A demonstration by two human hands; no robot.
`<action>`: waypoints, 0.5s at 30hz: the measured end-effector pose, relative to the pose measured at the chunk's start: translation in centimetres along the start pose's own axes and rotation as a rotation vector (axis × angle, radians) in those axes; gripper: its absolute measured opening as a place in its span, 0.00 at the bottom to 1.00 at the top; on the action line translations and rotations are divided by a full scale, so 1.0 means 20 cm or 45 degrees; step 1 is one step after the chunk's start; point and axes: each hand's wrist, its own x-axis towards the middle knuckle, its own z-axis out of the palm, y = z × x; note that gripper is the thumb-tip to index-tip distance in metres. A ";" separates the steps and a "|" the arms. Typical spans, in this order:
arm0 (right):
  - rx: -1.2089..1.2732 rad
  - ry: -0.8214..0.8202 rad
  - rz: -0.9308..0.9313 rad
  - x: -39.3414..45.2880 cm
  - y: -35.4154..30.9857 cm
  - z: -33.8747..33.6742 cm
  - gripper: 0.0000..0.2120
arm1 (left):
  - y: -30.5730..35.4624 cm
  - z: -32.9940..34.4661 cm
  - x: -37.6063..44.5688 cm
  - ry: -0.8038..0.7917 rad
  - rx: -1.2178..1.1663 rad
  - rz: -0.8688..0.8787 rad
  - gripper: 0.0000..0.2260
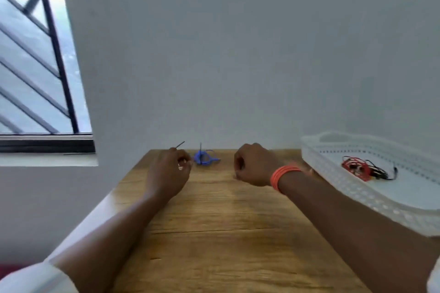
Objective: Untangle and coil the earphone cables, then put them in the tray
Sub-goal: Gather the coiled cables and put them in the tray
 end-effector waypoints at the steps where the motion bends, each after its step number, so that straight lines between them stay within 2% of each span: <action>1: 0.054 -0.008 -0.002 0.05 -0.06 0.07 0.05 | -0.09 -0.02 0.01 0.051 0.016 -0.034 0.03; 6: 0.382 0.106 0.134 0.27 -0.22 0.31 0.10 | -0.28 -0.03 0.11 0.233 -0.118 -0.253 0.09; 10: 0.502 0.236 0.262 0.42 -0.27 0.44 0.15 | -0.35 0.02 0.15 -0.020 -0.072 -0.354 0.21; 13: 0.616 0.239 0.282 0.51 -0.28 0.49 0.11 | -0.35 0.05 0.15 -0.116 -0.018 -0.297 0.21; 15: 0.653 0.249 0.274 0.54 -0.28 0.52 0.07 | -0.35 0.05 0.15 -0.127 0.004 -0.263 0.17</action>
